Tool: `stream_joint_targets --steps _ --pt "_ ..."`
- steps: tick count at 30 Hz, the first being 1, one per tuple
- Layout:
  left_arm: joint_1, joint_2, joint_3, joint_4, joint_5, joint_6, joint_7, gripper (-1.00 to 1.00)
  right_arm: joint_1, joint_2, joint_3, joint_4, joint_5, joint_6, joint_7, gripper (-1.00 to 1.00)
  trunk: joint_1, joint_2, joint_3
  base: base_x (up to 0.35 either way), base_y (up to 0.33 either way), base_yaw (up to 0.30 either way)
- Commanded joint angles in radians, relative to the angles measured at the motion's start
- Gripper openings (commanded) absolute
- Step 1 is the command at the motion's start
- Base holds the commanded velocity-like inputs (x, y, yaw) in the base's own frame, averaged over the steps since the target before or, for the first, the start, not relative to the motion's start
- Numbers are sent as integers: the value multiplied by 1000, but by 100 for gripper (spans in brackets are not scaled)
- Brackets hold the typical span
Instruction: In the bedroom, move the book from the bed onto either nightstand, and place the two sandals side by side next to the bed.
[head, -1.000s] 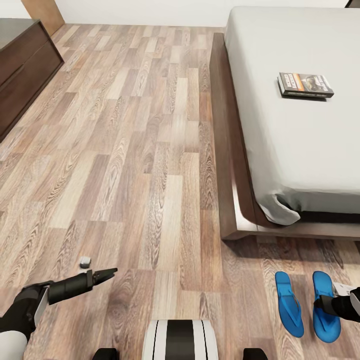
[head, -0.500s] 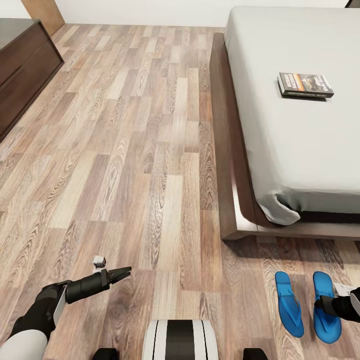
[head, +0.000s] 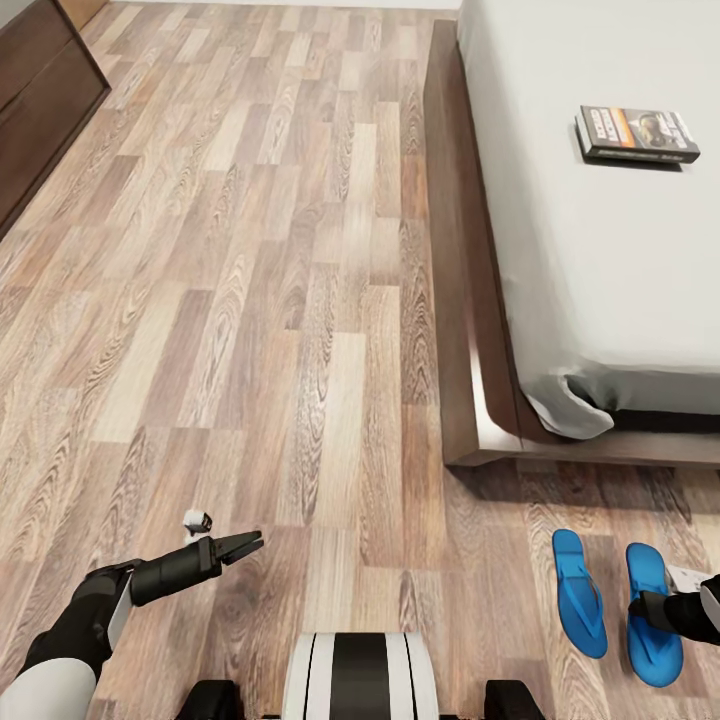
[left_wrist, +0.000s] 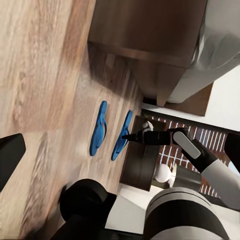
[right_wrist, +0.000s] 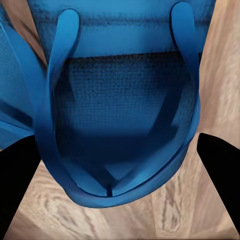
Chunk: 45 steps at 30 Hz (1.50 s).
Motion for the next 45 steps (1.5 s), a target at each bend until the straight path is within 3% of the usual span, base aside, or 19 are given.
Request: stream_joint_targets --steps 1,4,9,16,21,39,45 --pt "-1 0 3 -1 -7 10 -7 100 0 0 -3 -1 6 4 6 -100 0 0 -5 0 0 0" --pt "-1 -1 4 0 -7 9 -7 100 0 0 -3 -1 6 4 6 -100 2 -1 -16 0 0 0" --pt "-1 0 4 0 -7 9 -7 100 0 0 -4 -11 7 -12 6 -100 2 -1 -16 0 0 0" --pt "-1 0 4 0 -7 9 -7 100 0 0 -6 -13 6 -195 8 -100 2 -1 -16 0 0 0" --pt "-1 0 4 0 -7 9 -7 100 0 0 -6 -12 6 -206 8 -100 2 -1 -16 0 0 0" --pt "-2 -1 4 0 -7 9 -7 100 0 -1 -6 -11 6 -207 8 -100 10 -5 -86 0 0 0" --pt "-2 -1 4 0 -7 9 -7 100 0 -1 -6 -12 6 -207 8 -100 10 -6 -90 0 0 0"
